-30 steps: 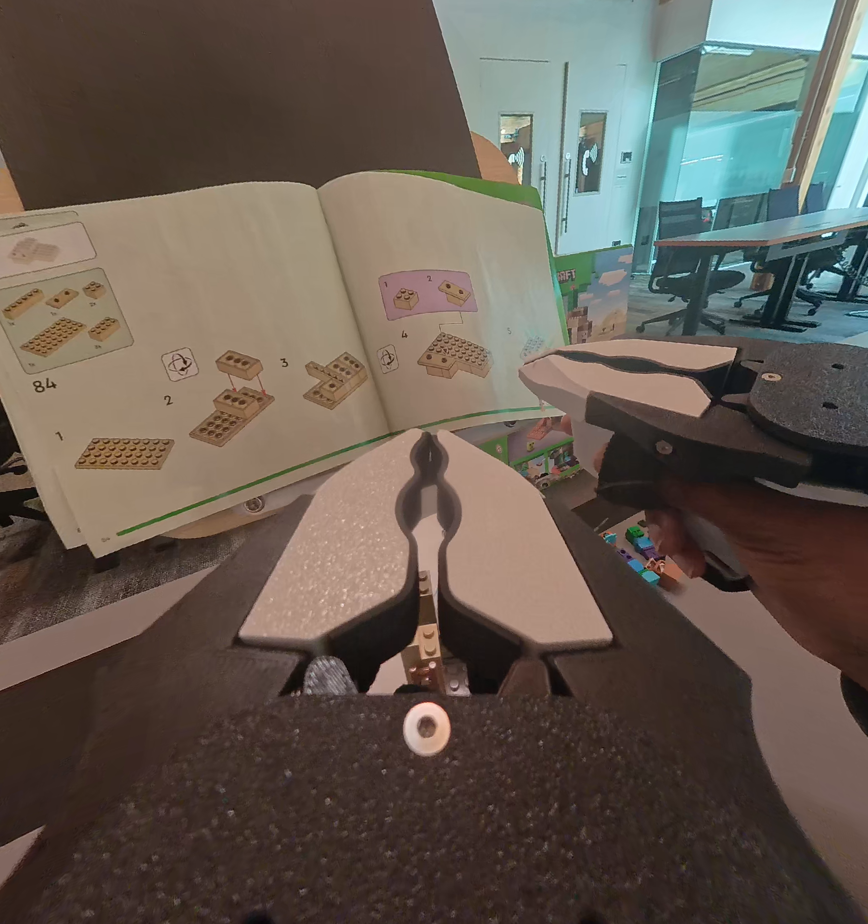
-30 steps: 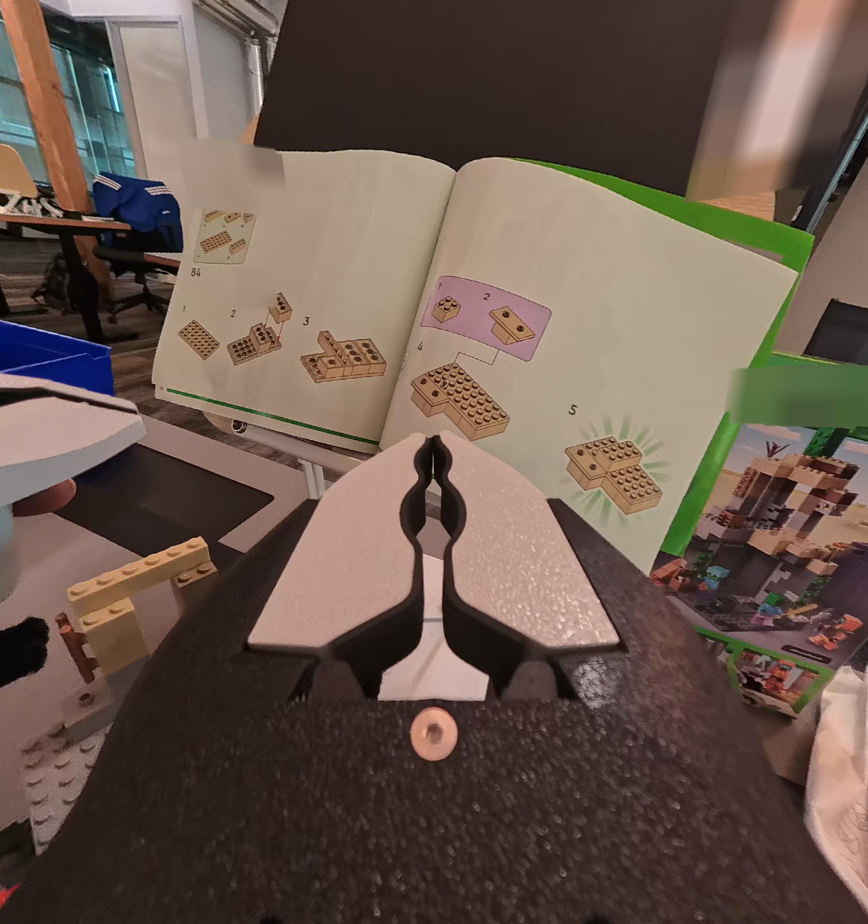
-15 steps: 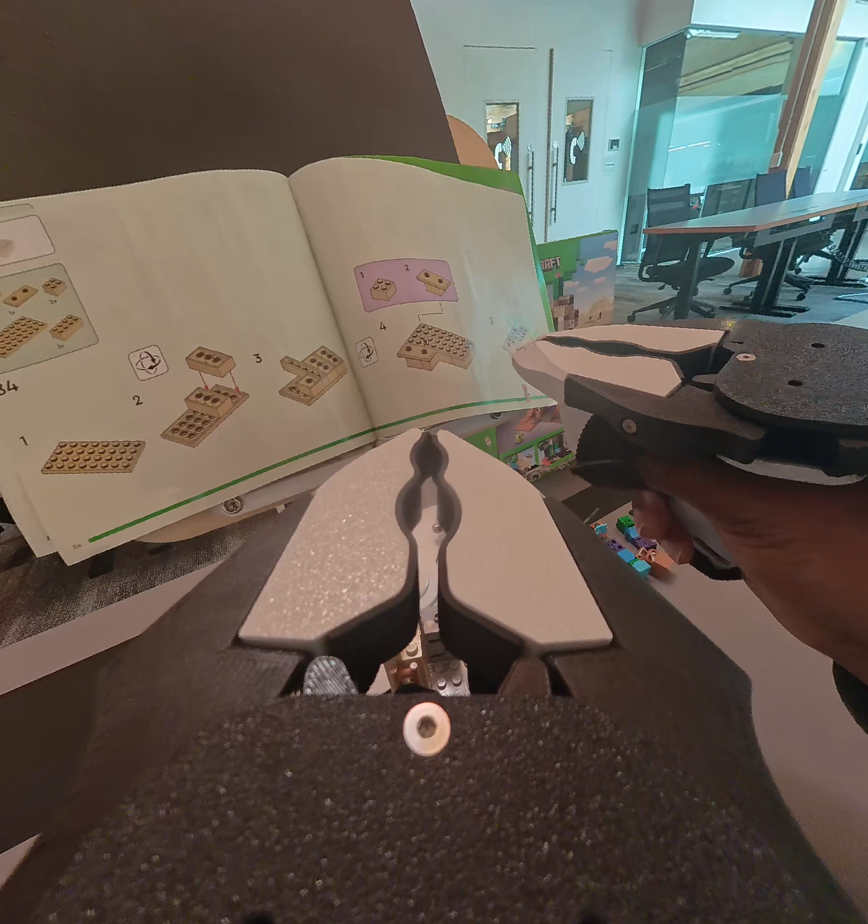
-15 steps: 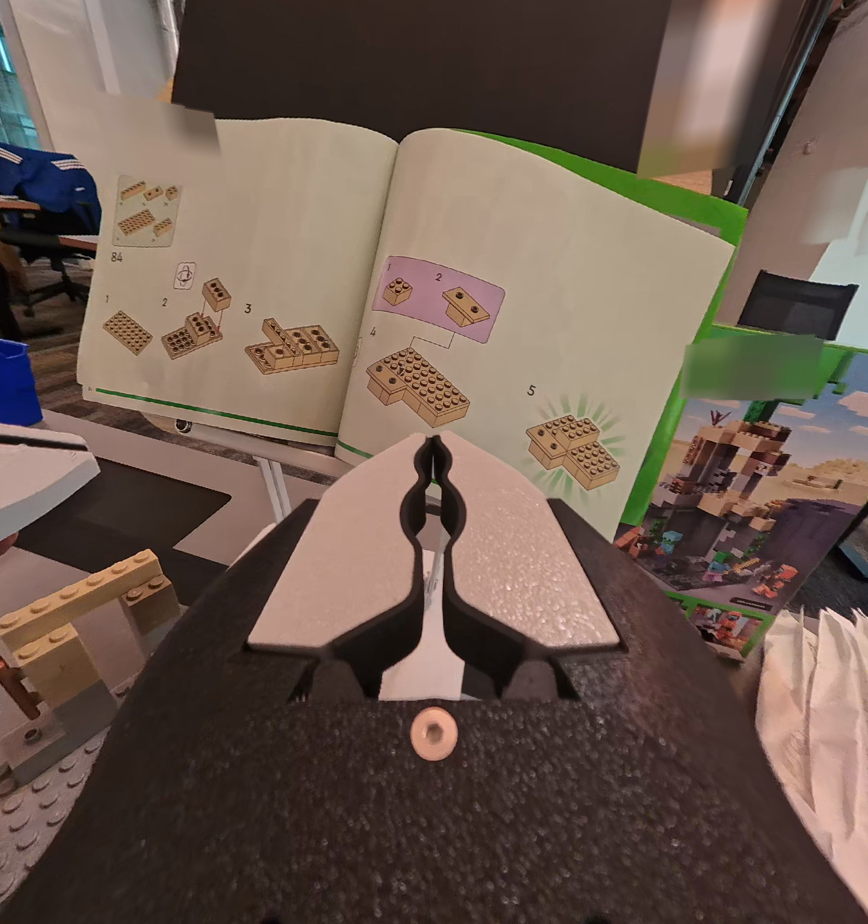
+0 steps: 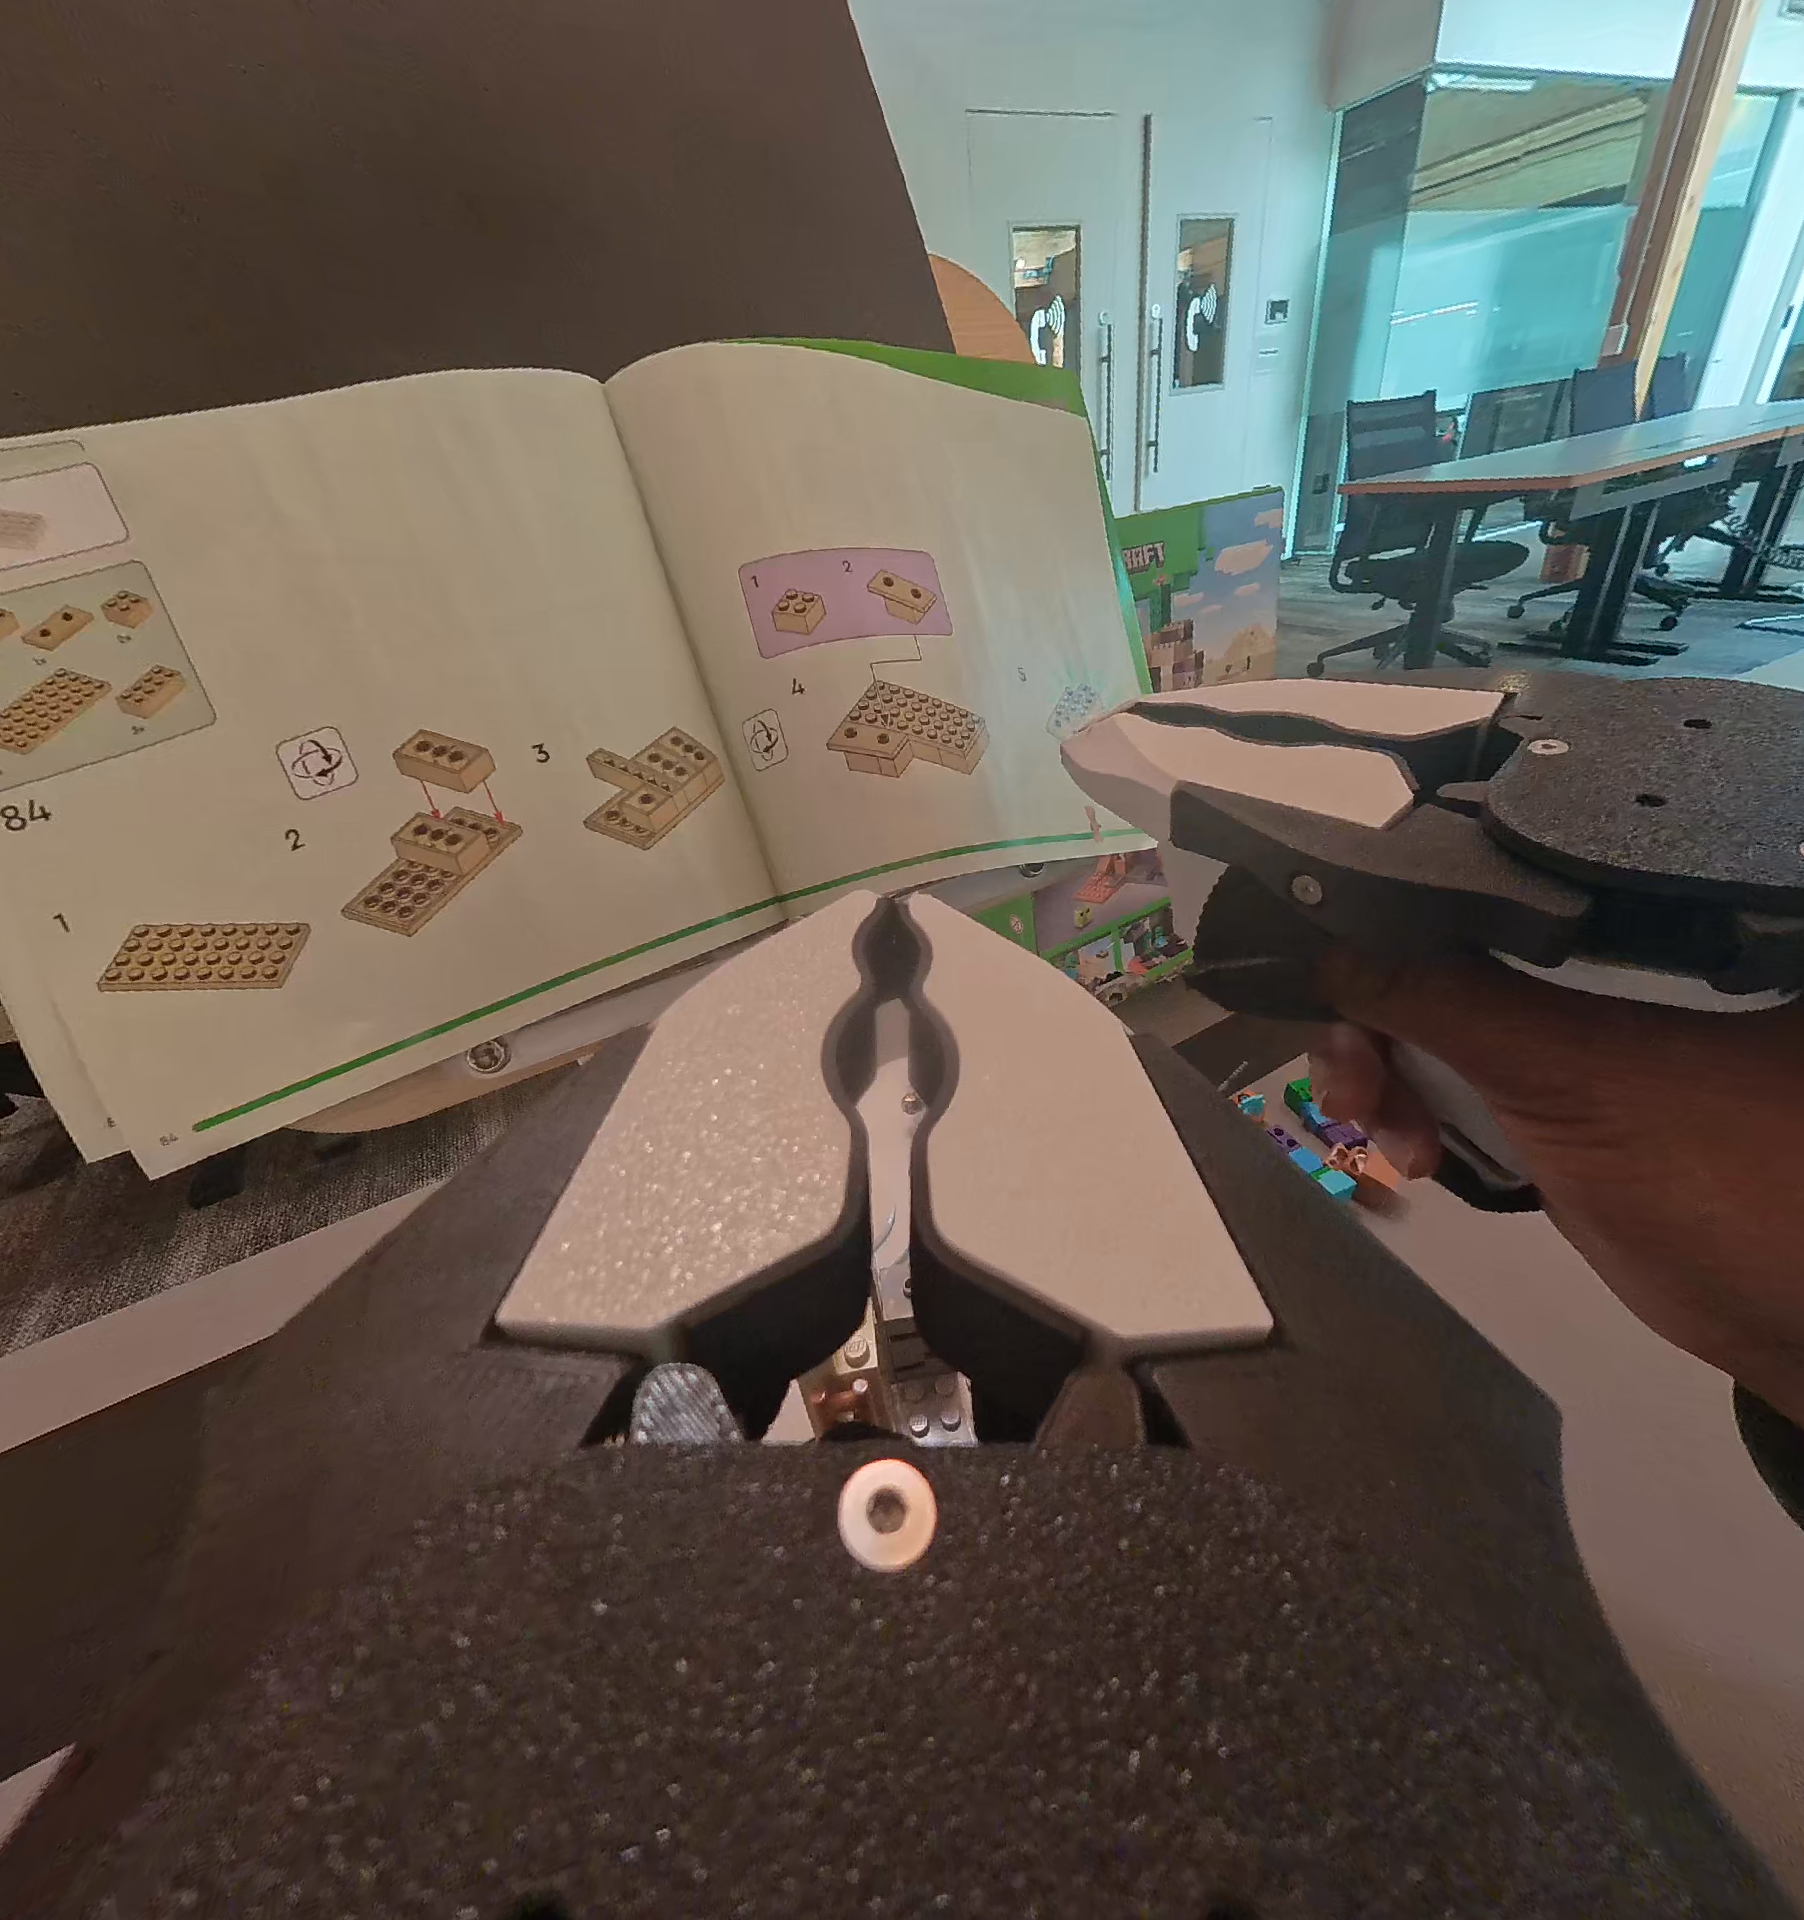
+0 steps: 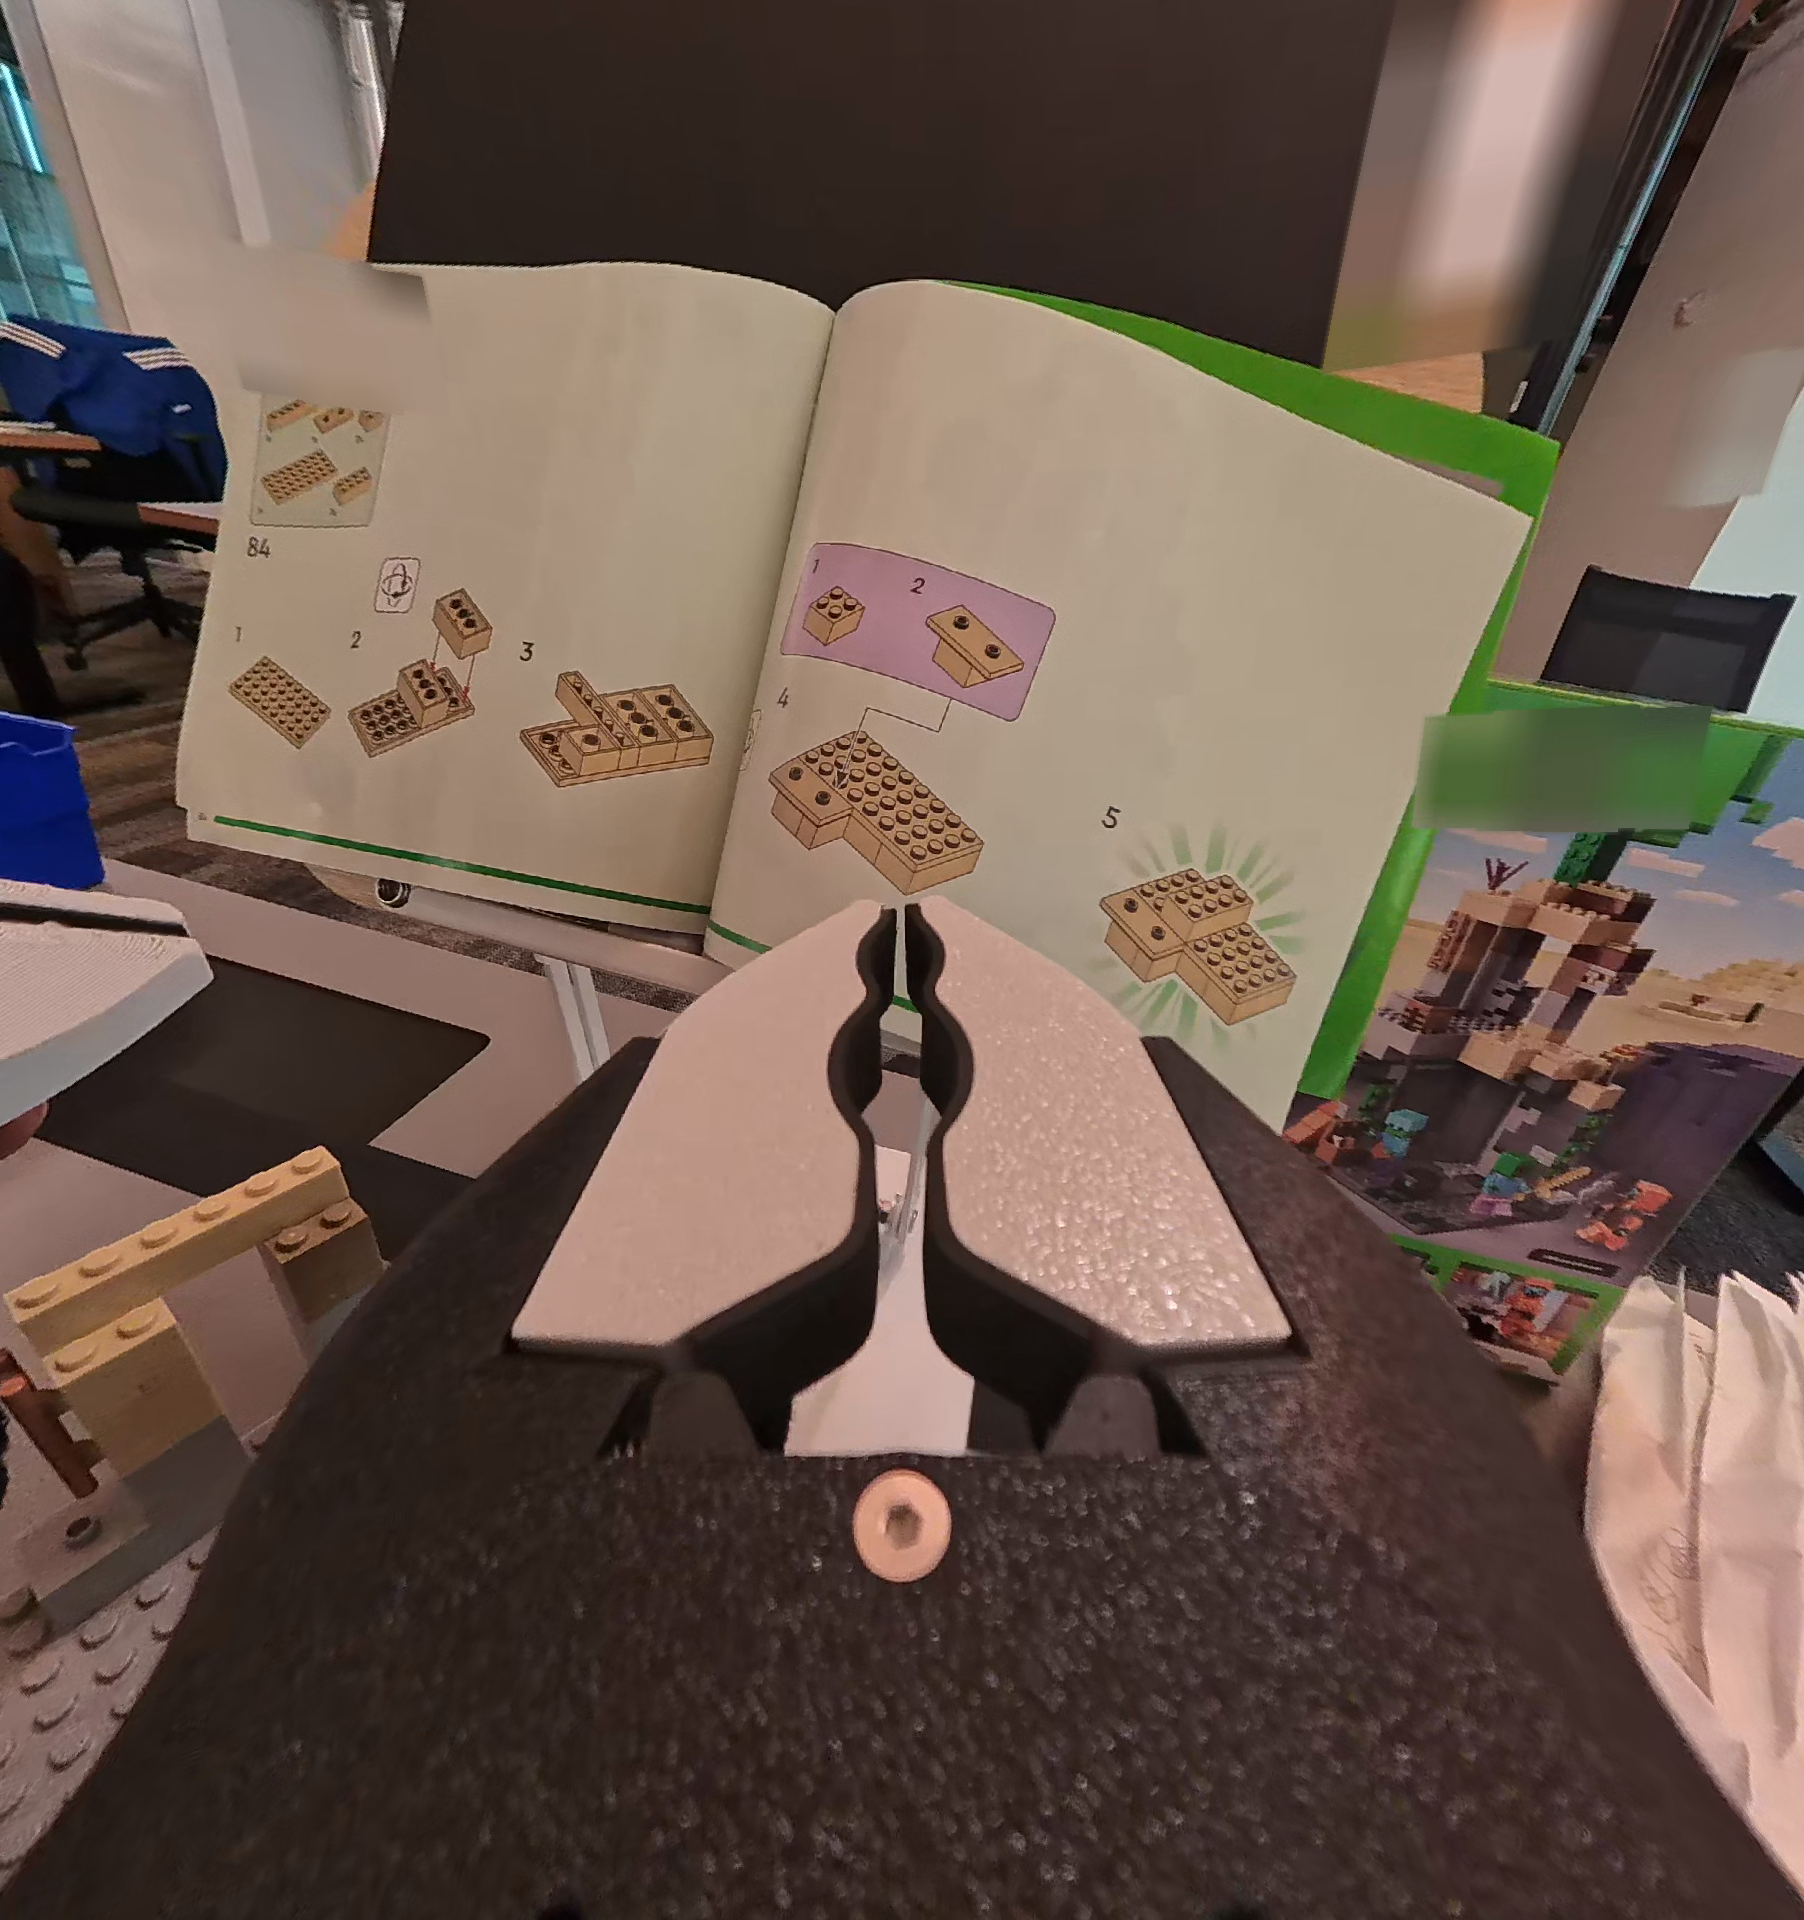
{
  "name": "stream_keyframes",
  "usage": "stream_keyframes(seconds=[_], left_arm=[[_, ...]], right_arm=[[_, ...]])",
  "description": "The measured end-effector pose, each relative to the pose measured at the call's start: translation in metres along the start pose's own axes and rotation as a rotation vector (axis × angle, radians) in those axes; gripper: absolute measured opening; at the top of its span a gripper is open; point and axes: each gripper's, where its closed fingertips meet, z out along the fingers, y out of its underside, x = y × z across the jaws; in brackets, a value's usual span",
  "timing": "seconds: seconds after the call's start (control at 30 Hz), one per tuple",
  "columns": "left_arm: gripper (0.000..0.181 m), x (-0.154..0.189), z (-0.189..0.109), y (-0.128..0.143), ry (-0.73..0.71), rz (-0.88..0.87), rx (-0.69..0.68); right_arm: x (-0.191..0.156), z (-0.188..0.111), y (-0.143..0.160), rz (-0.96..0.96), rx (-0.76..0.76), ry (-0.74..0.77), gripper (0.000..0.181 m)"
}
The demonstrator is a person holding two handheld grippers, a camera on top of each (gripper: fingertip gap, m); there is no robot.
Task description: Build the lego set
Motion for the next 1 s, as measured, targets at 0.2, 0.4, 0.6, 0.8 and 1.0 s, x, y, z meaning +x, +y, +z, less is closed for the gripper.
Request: stream_keyframes(seconds=[0.2,0.4,0.6,0.8,1.0], left_arm=[[0.000,-0.001,0.001,0.001,-0.003,0.004,-0.001],[0.000,-0.004,0.003,0.006,-0.007,0.003,-0.014],[0.000,-0.005,0.005,0.010,-0.006,-0.001,-0.024],[0.000,-0.008,0.004,0.010,-0.009,-0.002,-0.022],[0.000,-0.010,0.003,0.010,-0.014,-0.007,-0.022]], right_arm=[[-0.005,0.014,0.003,-0.027,-0.010,-0.014,0.001],[-0.004,0.032,0.002,-0.027,-0.021,-0.022,0.000],[-0.005,0.047,0.004,-0.044,-0.047,-0.027,0.000],[-0.004,0.059,0.010,-0.050,-0.076,-0.024,0.000],[-0.003,0.067,0.016,-0.052,-0.096,-0.022,0.000]])
